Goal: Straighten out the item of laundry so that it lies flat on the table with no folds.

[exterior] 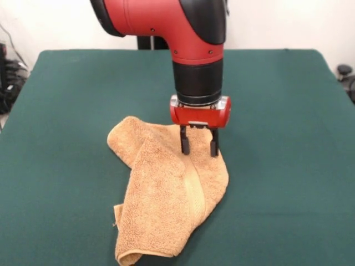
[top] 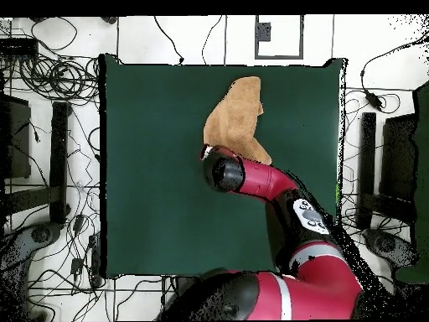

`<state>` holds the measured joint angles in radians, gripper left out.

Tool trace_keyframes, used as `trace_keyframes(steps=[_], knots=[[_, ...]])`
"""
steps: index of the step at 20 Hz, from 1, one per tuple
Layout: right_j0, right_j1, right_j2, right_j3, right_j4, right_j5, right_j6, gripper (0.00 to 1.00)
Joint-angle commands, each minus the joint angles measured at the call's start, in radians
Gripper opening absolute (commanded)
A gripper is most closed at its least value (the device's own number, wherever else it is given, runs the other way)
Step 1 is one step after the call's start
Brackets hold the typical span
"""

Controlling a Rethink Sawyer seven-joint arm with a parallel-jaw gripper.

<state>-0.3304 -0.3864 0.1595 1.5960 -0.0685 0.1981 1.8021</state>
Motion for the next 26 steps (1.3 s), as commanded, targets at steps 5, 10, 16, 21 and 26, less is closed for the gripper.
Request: trace_keyframes(steps=[5,10,16,21,26], knots=[[-0.067,0.124,0.279,0.137,-0.095,0.013,-0.008,1.0],[-0.077,0.146,0.303,0.114,-0.118,0.008,0.0,1.0],[-0.084,0.17,0.331,0.096,-0.131,-0.001,0.01,1.0],[-0.099,0.173,0.352,0.1,-0.141,0.001,0.018,1.0],[-0.141,0.195,0.412,0.118,-0.151,-0.011,0.004,1.0]])
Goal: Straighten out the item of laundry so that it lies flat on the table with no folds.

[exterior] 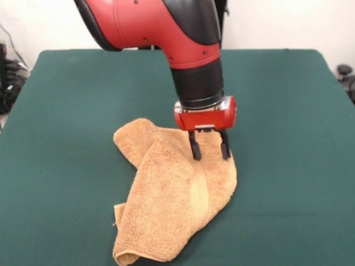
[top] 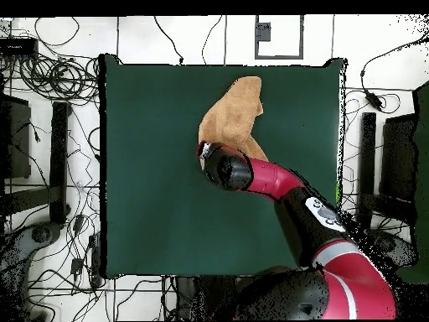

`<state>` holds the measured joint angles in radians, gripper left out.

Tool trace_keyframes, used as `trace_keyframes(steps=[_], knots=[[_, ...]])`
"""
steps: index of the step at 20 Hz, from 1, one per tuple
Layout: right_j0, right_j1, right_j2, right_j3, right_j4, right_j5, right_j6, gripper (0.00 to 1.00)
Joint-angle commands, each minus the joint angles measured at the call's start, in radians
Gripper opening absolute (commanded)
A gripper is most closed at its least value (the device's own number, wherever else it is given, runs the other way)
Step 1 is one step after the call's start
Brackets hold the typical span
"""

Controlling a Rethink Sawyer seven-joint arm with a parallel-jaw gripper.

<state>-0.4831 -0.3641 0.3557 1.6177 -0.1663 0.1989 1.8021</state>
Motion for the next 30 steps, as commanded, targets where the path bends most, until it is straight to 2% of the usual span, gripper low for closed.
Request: trace_keyframes(steps=[1,14,18,24,30], knots=[[0.006,0.178,0.226,0.099,-0.055,-0.015,0.004,1.0],[-0.005,0.21,0.281,0.094,-0.064,-0.07,0.044,1.0],[0.022,0.168,0.245,0.105,-0.051,-0.066,0.076,1.0],[-0.046,0.218,0.346,0.125,-0.057,-0.062,0.04,1.0],[-0.066,0.278,0.417,0.104,-0.074,-0.098,0.032,1.0]])
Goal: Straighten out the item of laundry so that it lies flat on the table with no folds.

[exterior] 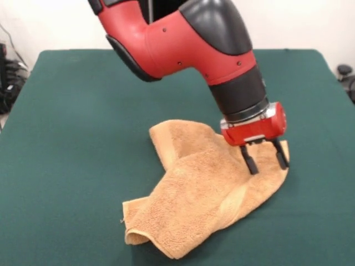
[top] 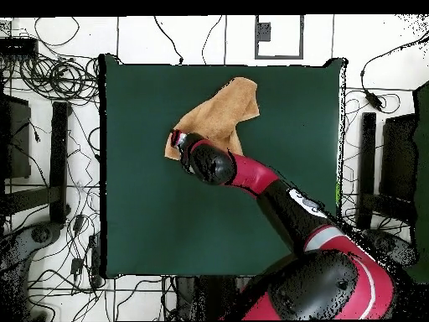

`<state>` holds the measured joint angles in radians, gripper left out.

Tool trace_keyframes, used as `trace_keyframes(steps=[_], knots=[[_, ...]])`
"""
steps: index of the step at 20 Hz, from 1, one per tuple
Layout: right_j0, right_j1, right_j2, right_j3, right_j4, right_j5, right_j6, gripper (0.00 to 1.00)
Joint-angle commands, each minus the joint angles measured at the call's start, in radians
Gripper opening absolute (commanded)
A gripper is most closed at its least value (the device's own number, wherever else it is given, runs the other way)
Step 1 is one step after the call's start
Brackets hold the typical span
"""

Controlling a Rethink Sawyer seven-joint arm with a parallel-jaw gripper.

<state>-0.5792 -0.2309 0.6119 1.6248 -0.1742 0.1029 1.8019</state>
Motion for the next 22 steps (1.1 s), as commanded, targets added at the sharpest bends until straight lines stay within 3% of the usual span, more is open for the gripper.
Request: trace_keyframes(steps=[1,13,18,22], knots=[[0.031,0.156,0.171,0.089,-0.07,-0.009,0.033,1.0],[0.116,0.213,0.198,-0.017,-0.045,-0.127,0.113,1.0],[0.177,0.106,0.098,0.013,0.033,-0.113,0.18,1.0],[0.196,-0.018,-0.006,0.099,0.078,-0.08,0.229,1.0]])
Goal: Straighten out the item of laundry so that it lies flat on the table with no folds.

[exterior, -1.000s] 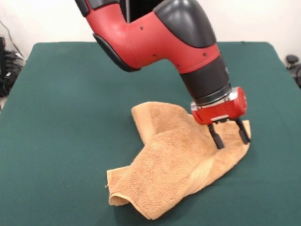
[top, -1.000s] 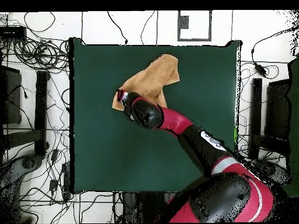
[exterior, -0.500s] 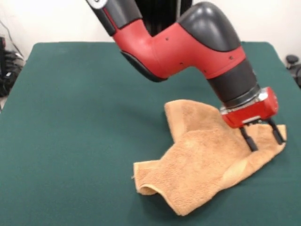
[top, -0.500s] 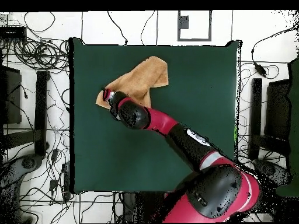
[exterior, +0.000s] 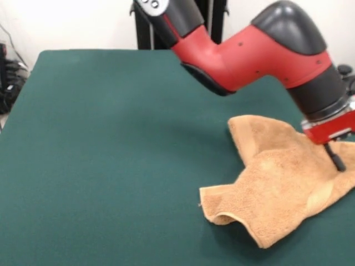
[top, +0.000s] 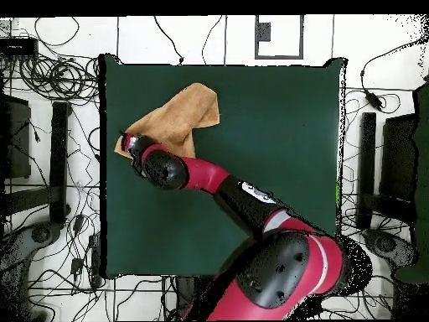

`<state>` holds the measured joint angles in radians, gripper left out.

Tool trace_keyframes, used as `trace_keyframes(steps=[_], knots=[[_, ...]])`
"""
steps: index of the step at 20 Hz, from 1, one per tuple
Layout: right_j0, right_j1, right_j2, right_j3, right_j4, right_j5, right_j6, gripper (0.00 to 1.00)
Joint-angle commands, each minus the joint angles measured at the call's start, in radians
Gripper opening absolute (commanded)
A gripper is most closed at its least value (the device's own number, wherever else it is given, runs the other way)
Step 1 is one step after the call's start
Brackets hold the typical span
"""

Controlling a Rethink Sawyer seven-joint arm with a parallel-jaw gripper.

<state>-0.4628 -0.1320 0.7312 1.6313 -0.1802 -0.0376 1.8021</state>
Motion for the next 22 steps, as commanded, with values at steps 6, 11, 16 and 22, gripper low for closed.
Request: trace_keyframes(steps=[6,11,16,22], knots=[[0.162,-0.276,-0.338,0.146,0.118,0.105,0.227,1.0],[0.284,-0.373,-0.563,0.133,0.152,0.211,0.205,1.0],[0.273,-0.418,-0.588,0.145,0.149,0.285,0.182,1.0],[0.315,-0.491,-0.655,0.167,0.185,0.35,0.243,1.0]])
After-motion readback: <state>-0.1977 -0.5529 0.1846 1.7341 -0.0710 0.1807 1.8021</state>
